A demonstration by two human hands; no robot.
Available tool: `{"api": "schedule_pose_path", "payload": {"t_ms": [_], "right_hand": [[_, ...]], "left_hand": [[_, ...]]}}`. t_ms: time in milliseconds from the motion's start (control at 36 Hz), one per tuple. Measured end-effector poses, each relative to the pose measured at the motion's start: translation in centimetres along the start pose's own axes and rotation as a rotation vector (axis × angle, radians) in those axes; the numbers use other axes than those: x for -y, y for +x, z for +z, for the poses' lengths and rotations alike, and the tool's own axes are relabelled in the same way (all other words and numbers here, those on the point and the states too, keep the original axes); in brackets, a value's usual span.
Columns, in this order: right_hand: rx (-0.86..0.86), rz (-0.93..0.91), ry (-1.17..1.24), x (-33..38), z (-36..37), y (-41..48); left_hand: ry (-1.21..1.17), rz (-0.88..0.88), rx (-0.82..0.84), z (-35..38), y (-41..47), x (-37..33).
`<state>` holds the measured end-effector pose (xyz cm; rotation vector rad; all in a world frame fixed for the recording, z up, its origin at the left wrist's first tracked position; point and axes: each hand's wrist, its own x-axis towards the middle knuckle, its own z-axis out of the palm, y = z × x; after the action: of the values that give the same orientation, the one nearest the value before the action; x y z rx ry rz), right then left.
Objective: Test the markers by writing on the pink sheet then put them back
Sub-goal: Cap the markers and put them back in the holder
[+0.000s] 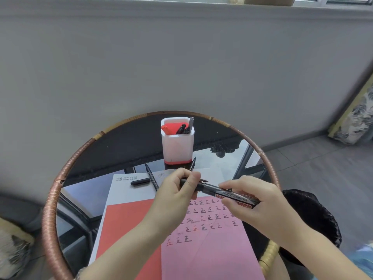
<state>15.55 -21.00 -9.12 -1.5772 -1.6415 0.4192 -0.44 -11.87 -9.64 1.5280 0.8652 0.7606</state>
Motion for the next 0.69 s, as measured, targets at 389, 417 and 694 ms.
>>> {"api": "schedule_pose_path", "payload": {"t_ms": [389, 417, 694], "right_hand": [[-0.077, -0.028, 0.092, 0.7, 0.1, 1.1], [-0.082, -0.004, 0.122, 0.7, 0.2, 1.1], [0.082, 0.208, 0.163, 0.9, 0.1, 1.7]], "left_hand": [[0.078, 0.199, 0.051, 0.0, -0.2, 0.3], [0.083, 0.223, 0.040, -0.1, -0.1, 0.3], [0.197, 0.214, 0.151, -1.5, 0.3, 0.5]]}}
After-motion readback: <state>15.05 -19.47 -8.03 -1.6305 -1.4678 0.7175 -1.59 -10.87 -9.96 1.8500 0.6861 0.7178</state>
